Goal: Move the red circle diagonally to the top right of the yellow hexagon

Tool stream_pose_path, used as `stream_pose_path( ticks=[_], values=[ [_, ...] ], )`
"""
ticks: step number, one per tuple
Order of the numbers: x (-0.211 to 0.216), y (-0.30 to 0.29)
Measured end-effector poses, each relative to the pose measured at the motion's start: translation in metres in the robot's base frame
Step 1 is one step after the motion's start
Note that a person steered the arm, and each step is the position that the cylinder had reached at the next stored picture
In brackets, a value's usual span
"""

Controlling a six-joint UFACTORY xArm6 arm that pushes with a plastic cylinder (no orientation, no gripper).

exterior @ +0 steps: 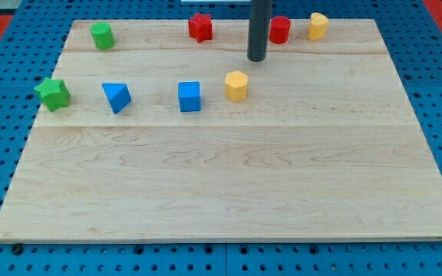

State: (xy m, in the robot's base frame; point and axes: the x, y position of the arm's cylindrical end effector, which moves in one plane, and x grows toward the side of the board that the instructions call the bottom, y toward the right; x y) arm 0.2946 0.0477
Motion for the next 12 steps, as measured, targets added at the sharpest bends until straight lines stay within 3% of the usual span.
stream_pose_path(
  ticks=[1,2,3,5,12],
  values=[
    [-0.065,-0.011],
    [-0.101,0.014],
    [-0.102,0.047],
    [-0.068,0.044],
    [-0.077,0.044]
  ],
)
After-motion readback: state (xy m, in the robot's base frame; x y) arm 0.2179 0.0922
